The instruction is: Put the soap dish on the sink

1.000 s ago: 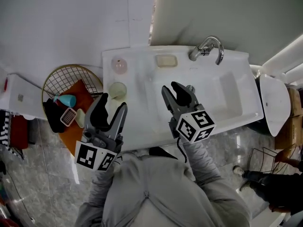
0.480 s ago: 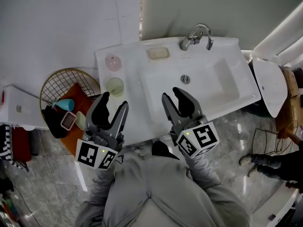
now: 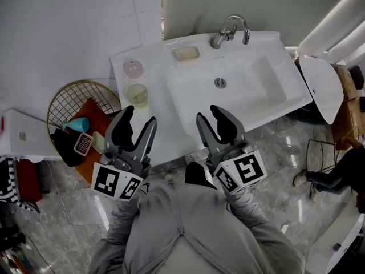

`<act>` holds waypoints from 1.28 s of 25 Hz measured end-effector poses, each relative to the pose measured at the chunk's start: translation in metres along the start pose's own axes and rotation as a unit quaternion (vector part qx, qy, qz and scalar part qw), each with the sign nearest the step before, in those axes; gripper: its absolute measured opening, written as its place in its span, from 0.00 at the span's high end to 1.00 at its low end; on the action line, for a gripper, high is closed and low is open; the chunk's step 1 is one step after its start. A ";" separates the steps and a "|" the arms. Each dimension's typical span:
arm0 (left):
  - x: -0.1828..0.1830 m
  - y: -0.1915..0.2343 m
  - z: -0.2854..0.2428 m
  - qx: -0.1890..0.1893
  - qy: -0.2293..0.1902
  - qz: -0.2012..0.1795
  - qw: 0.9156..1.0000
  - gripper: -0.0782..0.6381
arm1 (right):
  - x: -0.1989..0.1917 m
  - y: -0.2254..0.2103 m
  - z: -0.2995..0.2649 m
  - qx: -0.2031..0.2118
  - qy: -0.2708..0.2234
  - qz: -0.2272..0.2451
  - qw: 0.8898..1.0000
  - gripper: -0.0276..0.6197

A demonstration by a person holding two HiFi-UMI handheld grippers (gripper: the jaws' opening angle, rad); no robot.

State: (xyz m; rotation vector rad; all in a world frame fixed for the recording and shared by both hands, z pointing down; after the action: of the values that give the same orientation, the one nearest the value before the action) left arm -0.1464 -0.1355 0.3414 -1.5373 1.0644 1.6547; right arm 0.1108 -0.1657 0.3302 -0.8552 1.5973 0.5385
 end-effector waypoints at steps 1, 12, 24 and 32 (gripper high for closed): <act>0.000 -0.001 0.001 -0.003 0.000 -0.001 1.000 0.52 | -0.001 0.002 0.003 -0.002 0.000 0.001 1.000 0.75; 0.000 -0.002 0.004 -0.030 -0.001 -0.002 1.000 0.52 | -0.008 0.025 0.020 -0.016 -0.002 -0.001 1.000 0.75; 0.001 -0.003 0.004 -0.033 -0.003 -0.005 0.999 0.52 | -0.010 0.025 0.018 -0.033 0.008 0.014 0.999 0.75; 0.000 -0.004 0.006 -0.028 -0.005 -0.002 1.000 0.52 | -0.009 0.025 0.017 -0.029 0.013 0.014 0.999 0.75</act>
State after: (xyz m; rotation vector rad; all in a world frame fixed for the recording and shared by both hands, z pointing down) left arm -0.1459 -0.1289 0.3412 -1.5633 1.0180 1.7012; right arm 0.1026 -0.1347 0.3329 -0.8872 1.6257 0.5977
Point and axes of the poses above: the fingertips, and each gripper's own axes: z backward along the fingers, y to its left, x out of its top, the point moved 10 cm from there along z, backward along the fingers, and after that the axes turned 10 degrees about y, right-handed, at the moved point
